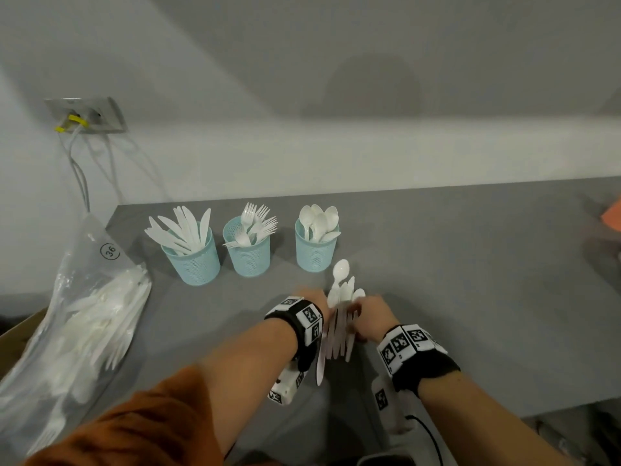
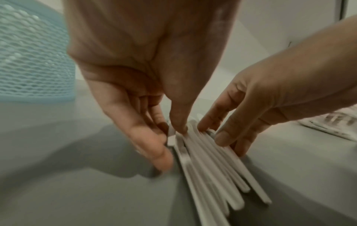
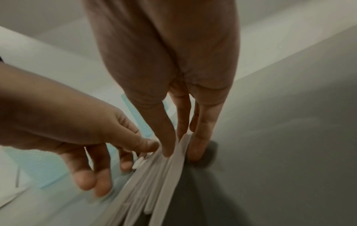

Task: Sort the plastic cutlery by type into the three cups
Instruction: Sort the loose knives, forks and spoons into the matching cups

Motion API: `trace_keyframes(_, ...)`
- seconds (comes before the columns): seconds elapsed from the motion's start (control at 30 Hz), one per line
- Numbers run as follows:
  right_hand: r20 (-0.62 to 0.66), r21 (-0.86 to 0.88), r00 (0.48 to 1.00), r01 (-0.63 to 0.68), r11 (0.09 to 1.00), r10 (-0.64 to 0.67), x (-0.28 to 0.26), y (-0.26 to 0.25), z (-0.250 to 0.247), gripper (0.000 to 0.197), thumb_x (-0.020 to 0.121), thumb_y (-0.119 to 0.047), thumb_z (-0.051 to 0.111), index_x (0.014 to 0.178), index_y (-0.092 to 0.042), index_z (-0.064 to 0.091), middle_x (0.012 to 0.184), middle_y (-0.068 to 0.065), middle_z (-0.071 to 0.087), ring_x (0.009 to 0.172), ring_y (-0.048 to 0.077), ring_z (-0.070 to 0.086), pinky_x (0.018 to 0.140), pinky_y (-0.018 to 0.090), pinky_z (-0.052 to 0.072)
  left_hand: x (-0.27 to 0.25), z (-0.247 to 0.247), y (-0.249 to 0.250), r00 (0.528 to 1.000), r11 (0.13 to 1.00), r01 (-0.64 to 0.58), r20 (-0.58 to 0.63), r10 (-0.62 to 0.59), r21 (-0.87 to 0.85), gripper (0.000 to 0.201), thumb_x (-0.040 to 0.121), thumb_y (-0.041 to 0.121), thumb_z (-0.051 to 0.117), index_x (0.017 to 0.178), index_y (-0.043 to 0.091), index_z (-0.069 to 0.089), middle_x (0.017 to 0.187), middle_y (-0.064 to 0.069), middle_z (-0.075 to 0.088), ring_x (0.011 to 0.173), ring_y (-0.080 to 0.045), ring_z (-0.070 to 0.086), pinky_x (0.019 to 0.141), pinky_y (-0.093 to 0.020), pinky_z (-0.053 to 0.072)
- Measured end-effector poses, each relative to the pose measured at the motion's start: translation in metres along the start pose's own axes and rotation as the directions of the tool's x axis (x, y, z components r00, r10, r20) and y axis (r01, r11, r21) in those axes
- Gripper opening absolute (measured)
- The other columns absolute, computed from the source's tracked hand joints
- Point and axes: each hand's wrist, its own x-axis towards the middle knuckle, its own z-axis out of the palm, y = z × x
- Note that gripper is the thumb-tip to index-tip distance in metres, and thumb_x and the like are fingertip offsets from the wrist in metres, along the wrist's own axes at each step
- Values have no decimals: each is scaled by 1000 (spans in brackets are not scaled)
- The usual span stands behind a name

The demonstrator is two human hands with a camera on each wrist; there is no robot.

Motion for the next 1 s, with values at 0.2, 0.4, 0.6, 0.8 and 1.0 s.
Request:
trace_keyframes(0.2, 36, 52, 999, 33, 998, -35, 3, 0, -1, 29, 81, -4, 61, 110, -3, 67, 101, 15, 65, 89, 30, 65, 85, 37, 55, -8, -23, -8, 1000, 997, 1, 9, -1, 75, 36, 91, 42, 55, 93, 6, 63, 74, -3, 61, 78, -25, 61, 72, -31, 46)
trace_keyframes(0.4, 80, 102, 993, 73, 992, -81, 4, 2, 3, 39, 81, 3, 55, 115, -11, 68, 86, 2, 60, 81, 19, 58, 90, 38, 54, -30, -18, -22, 995, 995, -34, 100, 24, 98, 27, 86, 29, 67, 102, 7, 64, 86, -9, 69, 85, -28, 67, 69, -29, 48)
trace_keyframes(0.6, -31, 134, 1000, 0, 991, 4, 7, -14, 2, 32, 88, 0, 44, 116, 0, 60, 122, 21, 60, 110, 33, 58, 97, 41, 48, -28, -4, -17, 999, 994, 27, -47, -22, 102, 67, 66, 69, 66, 107, 16, 59, 100, -4, 67, 83, -20, 62, 73, -29, 50)
trace_keyframes(0.8, -67, -110, 996, 56, 992, -64, 33, -16, -4, 62, 82, -4, 50, 141, -17, 35, 146, 7, 37, 135, 29, 29, 110, 34, 26, -24, 9, 6, 990, 962, 124, -103, -101, 245, 104, 60, 78, 66, 129, 6, 38, 121, -9, 52, 111, -24, 54, 85, -32, 46)
trace_keyframes(1.0, -10, -178, 994, 108, 978, -111, 39, -10, -4, 65, 87, -11, 55, 145, -18, 28, 146, 10, 35, 135, 30, 27, 111, 33, 24, -19, 7, -1, 994, 935, 40, -106, -2, 351, 91, 66, 63, 70, 130, 7, 38, 124, -10, 49, 111, -26, 53, 89, -35, 47)
